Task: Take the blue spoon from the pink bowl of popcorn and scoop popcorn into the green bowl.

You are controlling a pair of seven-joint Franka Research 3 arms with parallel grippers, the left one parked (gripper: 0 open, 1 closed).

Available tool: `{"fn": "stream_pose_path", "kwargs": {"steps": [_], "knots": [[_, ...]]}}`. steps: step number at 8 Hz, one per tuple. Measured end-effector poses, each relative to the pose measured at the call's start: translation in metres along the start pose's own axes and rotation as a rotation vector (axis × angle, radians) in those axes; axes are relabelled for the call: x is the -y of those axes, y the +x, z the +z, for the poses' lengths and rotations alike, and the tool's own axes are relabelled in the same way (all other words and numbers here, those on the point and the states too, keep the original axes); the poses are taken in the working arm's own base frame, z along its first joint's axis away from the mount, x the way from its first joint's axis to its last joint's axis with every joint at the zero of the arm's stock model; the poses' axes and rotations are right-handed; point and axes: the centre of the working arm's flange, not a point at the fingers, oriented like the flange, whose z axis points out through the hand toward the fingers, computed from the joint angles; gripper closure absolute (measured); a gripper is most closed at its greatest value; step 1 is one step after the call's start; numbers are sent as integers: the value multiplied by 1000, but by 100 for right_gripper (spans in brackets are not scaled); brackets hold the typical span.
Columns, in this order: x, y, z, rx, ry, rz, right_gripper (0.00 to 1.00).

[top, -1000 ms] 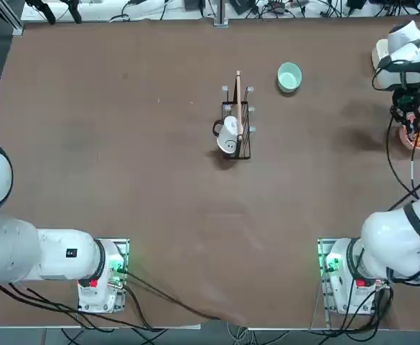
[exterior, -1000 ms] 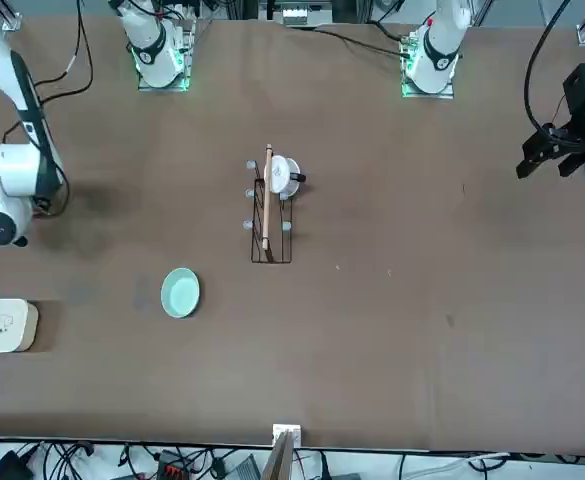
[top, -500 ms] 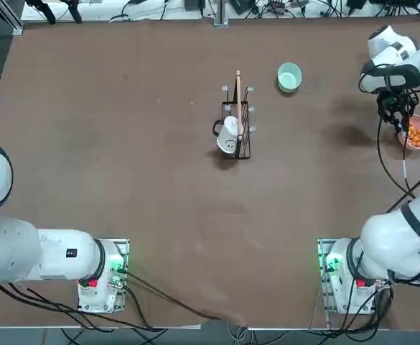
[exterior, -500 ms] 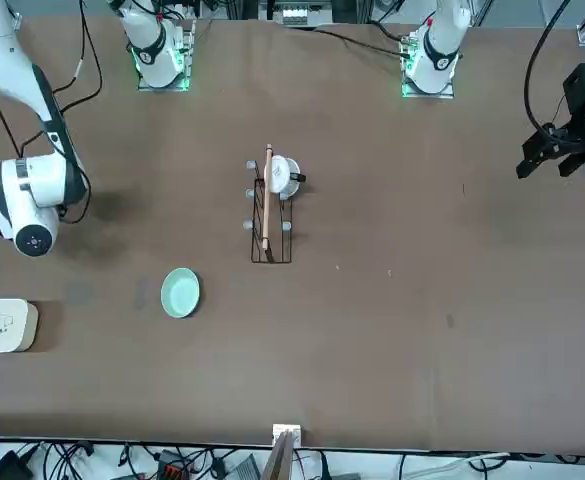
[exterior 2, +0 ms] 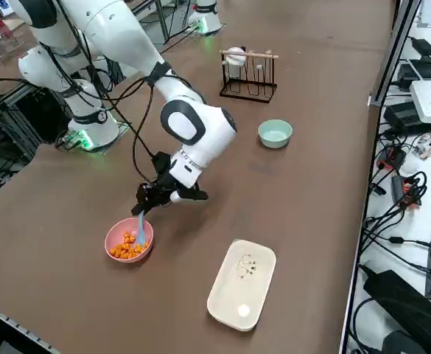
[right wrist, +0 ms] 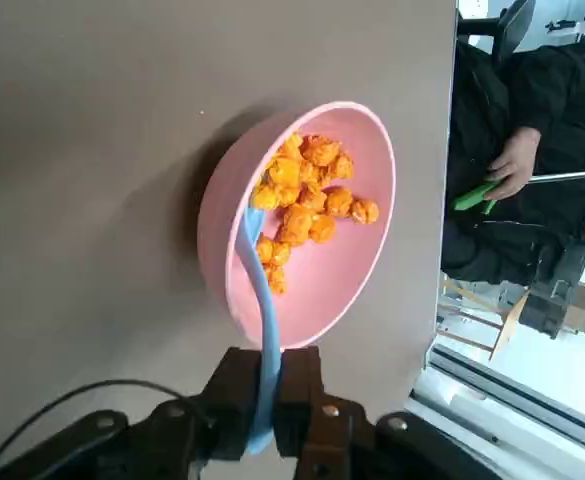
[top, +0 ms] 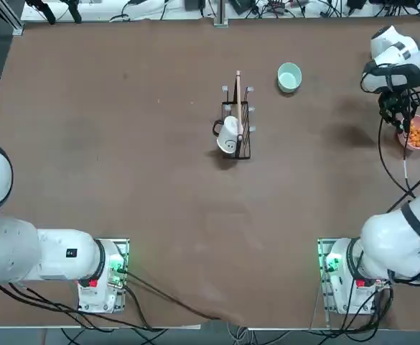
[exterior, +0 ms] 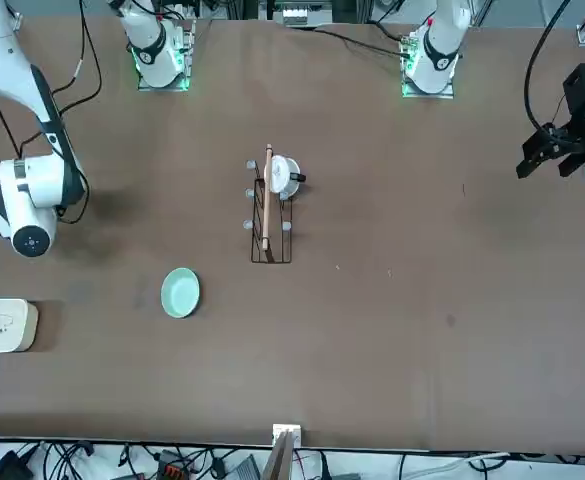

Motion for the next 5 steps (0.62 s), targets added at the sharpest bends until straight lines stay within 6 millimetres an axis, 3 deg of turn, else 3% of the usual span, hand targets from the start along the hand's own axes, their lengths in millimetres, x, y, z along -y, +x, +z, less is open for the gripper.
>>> {"fn": "stream_pose_path", "kwargs": {"steps": [5], "knots": [[24, -6, 3, -26, -90, 29, 87]]}}
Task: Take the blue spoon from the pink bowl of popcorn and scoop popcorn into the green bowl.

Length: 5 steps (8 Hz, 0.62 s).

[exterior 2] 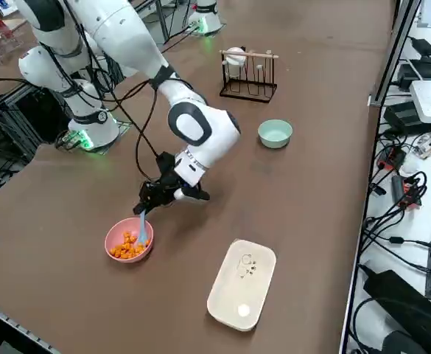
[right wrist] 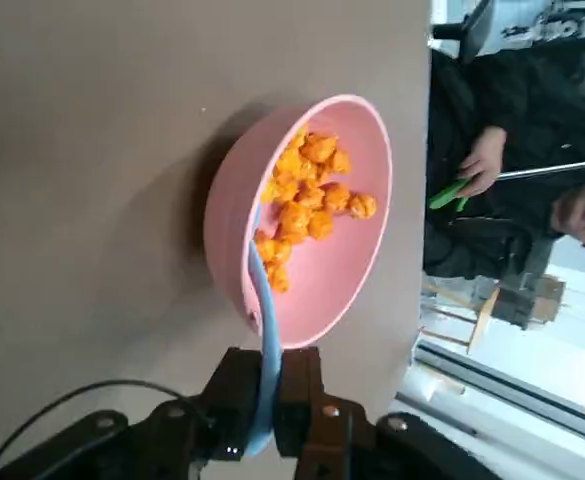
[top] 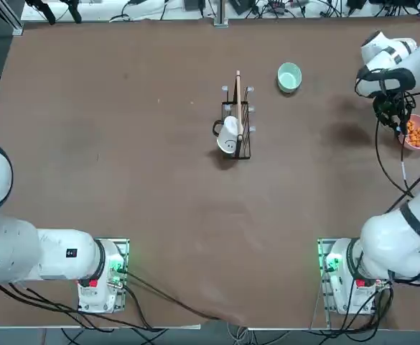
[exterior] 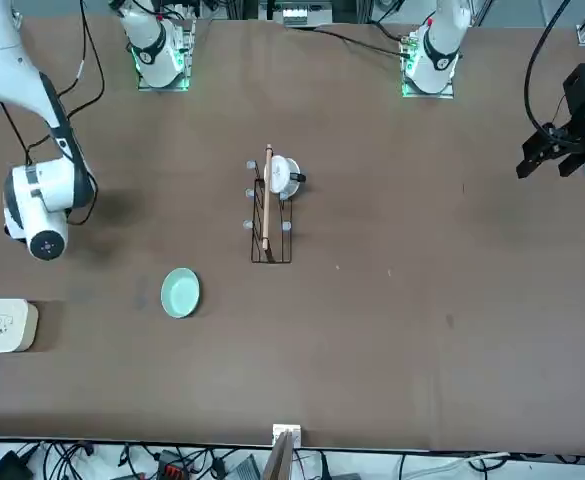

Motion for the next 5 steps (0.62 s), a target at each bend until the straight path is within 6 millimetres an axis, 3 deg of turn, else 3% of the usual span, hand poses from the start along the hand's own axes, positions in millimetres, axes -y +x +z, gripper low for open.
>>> {"fn": "stream_pose_path", "kwargs": {"steps": [3, 5], "knots": [[16, -4, 5, -8, -80, 20, 87], [15, -3, -6, -3, -114, 29, 87]]}}
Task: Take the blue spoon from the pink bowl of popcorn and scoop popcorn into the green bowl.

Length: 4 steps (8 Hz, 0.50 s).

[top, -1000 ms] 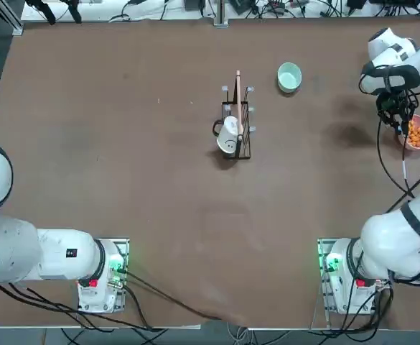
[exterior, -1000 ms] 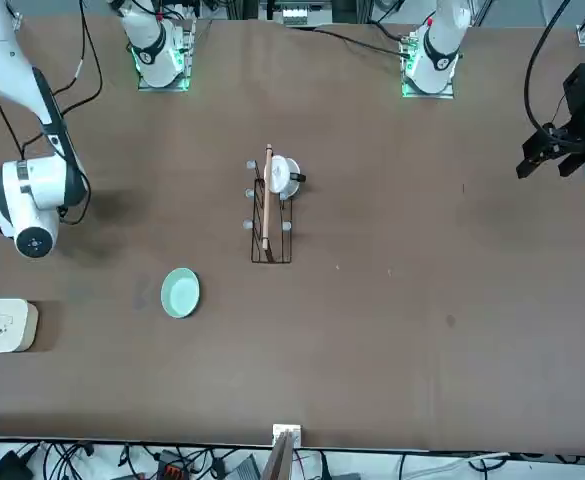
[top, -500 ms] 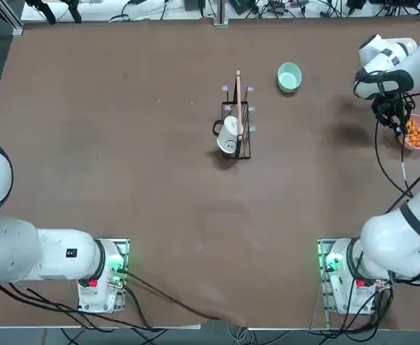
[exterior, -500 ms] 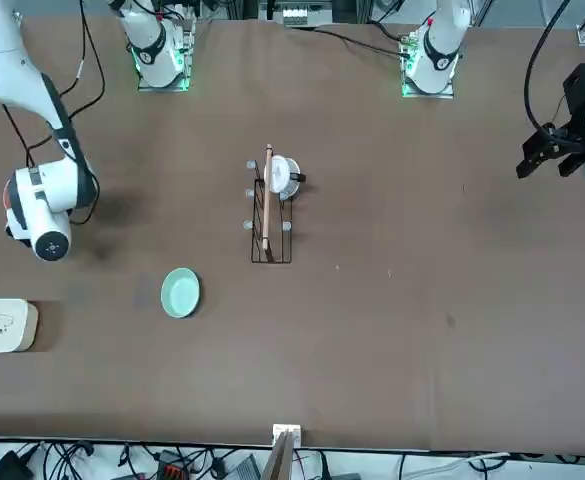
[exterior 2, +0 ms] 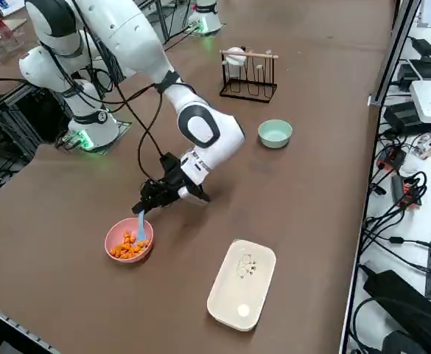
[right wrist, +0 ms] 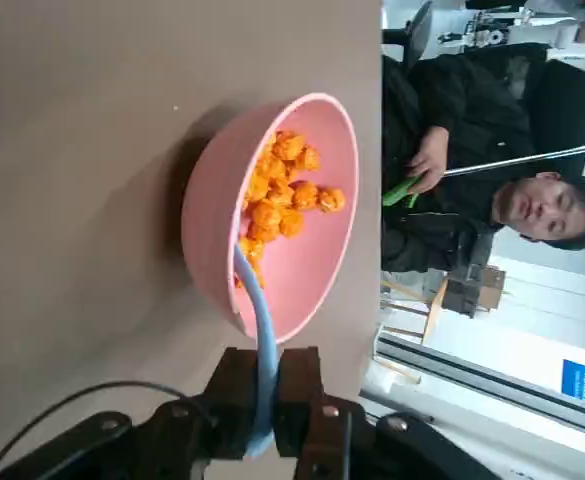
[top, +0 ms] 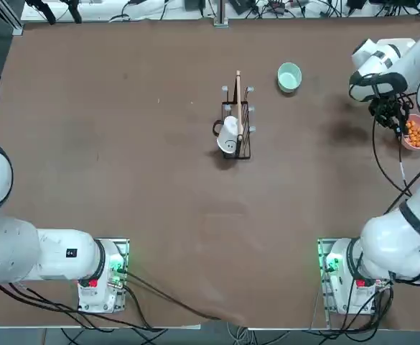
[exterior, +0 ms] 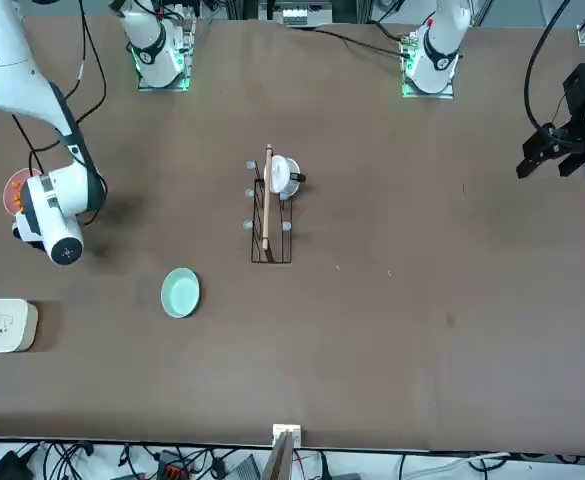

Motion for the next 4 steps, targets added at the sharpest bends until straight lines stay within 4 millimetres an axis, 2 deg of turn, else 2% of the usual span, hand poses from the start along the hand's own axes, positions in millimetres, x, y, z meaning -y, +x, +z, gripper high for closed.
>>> {"fn": "stream_pose_path", "kwargs": {"steps": [4], "knots": [[-8, -1, -24, 1, -49, 28, 87]]}}
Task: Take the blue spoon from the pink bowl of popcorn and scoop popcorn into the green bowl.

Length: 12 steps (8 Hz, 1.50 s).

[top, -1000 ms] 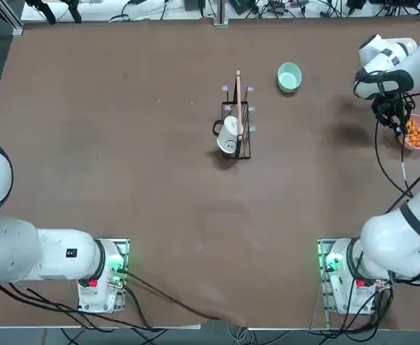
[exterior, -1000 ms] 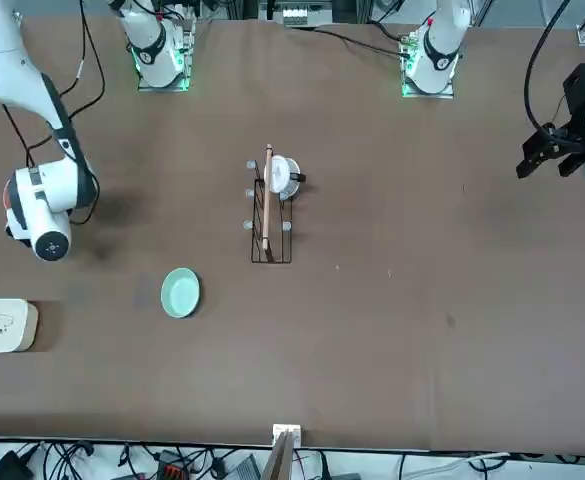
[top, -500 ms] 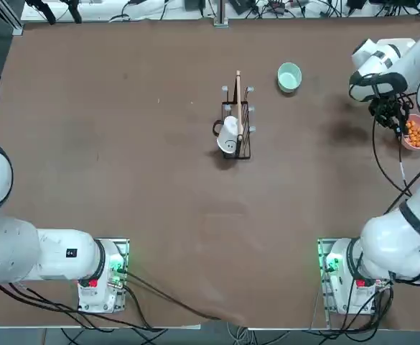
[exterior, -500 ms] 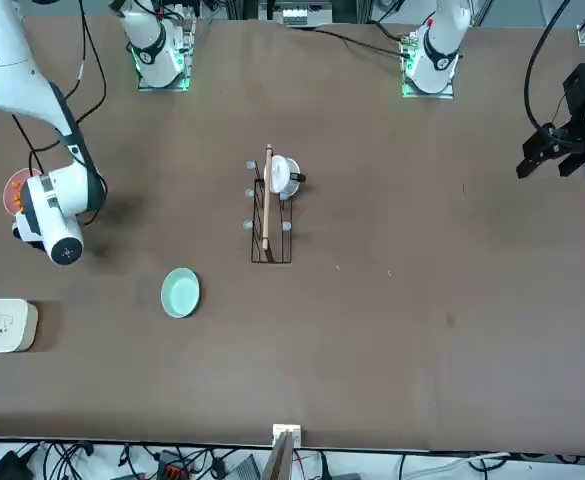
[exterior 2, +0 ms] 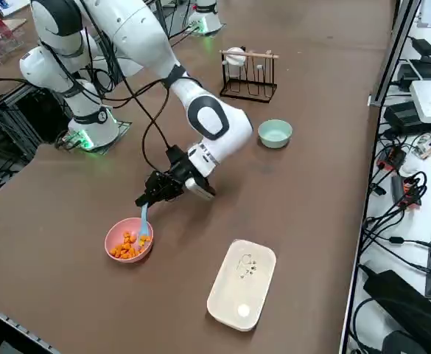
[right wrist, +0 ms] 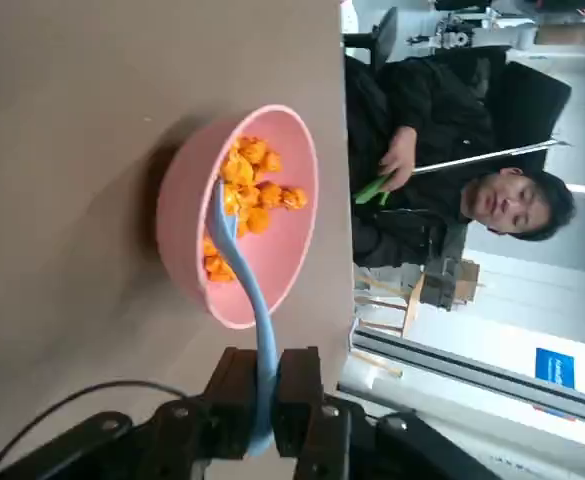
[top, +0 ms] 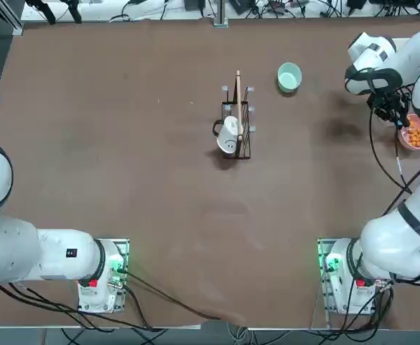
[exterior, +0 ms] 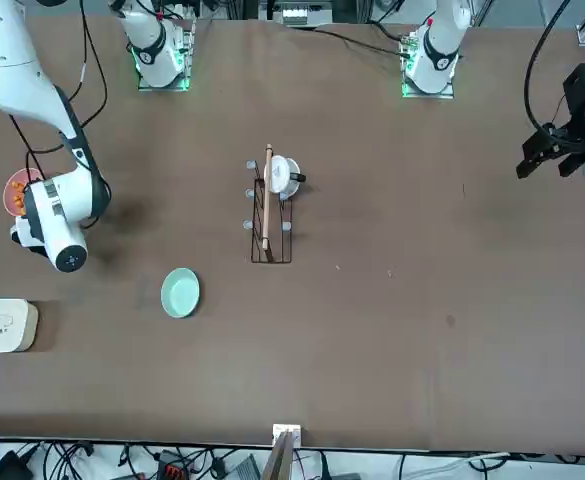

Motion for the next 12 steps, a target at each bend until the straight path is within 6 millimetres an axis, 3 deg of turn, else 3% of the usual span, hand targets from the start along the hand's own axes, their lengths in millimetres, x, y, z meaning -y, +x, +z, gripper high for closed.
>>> {"fn": "stream_pose_path", "kwargs": {"steps": [5, 7, 9, 12], "knots": [[-6, -8, -5, 27, -82, 63, 87], [-13, -9, -17, 29, -107, 77, 87], [-16, -14, -43, 7, -127, 90, 87], [-26, -25, -118, -72, -118, 126, 87]]}}
